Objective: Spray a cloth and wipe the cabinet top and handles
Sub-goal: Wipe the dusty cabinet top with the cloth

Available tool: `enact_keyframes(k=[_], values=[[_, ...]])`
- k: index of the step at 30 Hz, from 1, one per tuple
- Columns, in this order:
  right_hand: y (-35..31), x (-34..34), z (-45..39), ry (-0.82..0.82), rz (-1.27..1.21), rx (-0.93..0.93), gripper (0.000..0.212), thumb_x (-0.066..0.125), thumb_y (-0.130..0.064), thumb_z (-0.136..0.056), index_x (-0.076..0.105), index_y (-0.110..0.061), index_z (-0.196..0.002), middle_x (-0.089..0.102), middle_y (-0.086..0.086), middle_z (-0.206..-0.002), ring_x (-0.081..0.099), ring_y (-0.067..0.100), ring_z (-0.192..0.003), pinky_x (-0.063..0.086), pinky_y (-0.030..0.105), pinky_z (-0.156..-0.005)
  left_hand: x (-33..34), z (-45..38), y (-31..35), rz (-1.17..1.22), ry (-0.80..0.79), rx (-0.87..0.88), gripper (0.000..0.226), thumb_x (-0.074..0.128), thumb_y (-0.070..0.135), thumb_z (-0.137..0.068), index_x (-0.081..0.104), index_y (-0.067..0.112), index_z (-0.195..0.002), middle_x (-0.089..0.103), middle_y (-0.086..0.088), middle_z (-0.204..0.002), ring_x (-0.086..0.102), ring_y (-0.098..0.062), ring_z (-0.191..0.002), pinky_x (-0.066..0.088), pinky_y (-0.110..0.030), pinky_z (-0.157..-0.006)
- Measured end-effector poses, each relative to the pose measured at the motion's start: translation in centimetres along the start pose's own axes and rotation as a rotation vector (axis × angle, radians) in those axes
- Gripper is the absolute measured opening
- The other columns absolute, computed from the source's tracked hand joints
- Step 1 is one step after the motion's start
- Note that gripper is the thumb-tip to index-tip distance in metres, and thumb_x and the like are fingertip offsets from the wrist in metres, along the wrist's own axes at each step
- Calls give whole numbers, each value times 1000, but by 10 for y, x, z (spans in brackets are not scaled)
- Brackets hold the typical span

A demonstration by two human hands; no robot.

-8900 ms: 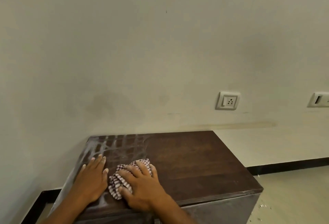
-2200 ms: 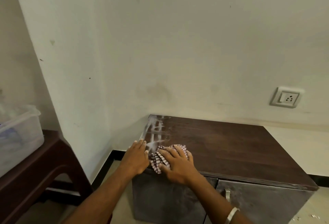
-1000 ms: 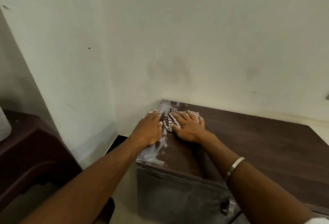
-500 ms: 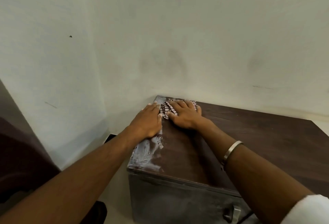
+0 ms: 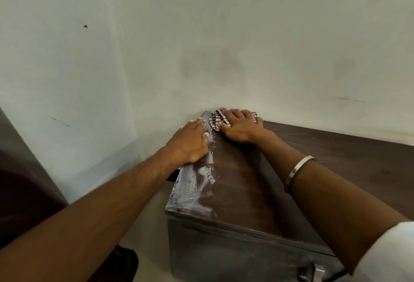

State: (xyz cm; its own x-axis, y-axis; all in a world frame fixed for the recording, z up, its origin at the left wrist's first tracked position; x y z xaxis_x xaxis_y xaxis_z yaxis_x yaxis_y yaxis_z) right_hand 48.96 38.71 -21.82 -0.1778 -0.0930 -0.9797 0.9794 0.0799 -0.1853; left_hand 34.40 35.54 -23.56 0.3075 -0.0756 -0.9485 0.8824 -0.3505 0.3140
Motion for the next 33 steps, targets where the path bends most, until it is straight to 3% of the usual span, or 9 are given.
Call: enact_keyframes(k=[4, 10, 18, 22, 29, 33], values=[[9, 0, 11, 36, 37, -58, 58, 28, -60, -94, 14, -46, -149, 13, -11, -161, 5, 20, -148, 5, 57, -114, -2, 0, -2, 25, 0, -18, 55, 23, 31, -103, 16, 8, -153, 11, -6, -162, 8, -20, -150, 11, -39, -122], [-8, -2, -9, 25, 33, 95, 60, 23, -57, -95, 10, -39, -151, 5, -4, -162, -2, 31, -148, -3, 62, -114, -5, -1, -6, 58, -19, -49, 56, 22, 33, -104, 16, 7, -153, 11, -9, -162, 8, -20, -150, 8, -35, -123], [-19, 4, -2, 49, 31, 23, 59, 26, -61, -93, 15, -45, -149, 8, -6, -160, 2, 28, -147, 3, 60, -112, -4, 0, -5, 101, 2, -48, 55, 24, 32, -104, 16, 8, -153, 12, -8, -162, 9, -19, -150, 9, -34, -123], [-17, 0, -9, 90, 17, 105, 59, 24, -58, -94, 16, -40, -149, 6, 0, -160, 2, 31, -146, 0, 61, -114, -2, 4, -7, 94, -3, -36, 56, 22, 33, -104, 16, 8, -153, 12, -7, -162, 7, -17, -150, 7, -33, -123], [-38, 3, -14, 63, -78, 111, 65, 30, -56, -93, 3, -42, -151, -1, 7, -162, -3, 38, -147, -4, 65, -110, -2, 7, -14, 116, 11, -39, 57, 22, 36, -104, 15, 10, -154, 13, -7, -162, 10, -19, -150, 10, -36, -123], [-32, -4, -11, 63, -121, 52, 52, 36, -41, -94, 24, -49, -144, 19, 5, -156, 13, 33, -145, 6, 69, -110, 2, 12, -17, 120, -15, -57, 57, 18, 36, -104, 14, 9, -154, 11, -6, -162, 8, -17, -150, 7, -32, -123]])
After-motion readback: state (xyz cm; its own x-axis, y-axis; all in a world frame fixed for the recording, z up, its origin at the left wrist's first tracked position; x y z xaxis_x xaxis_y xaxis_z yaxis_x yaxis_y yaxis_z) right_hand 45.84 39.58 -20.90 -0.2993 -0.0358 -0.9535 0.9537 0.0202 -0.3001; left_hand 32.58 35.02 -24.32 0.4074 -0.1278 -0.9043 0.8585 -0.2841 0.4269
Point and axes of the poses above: each hand's wrist, its own z-axis away from the middle knuckle, its own x-axis out of the palm, y = z × x, the point moved 7 cm from there along -z, towards the middle knuckle
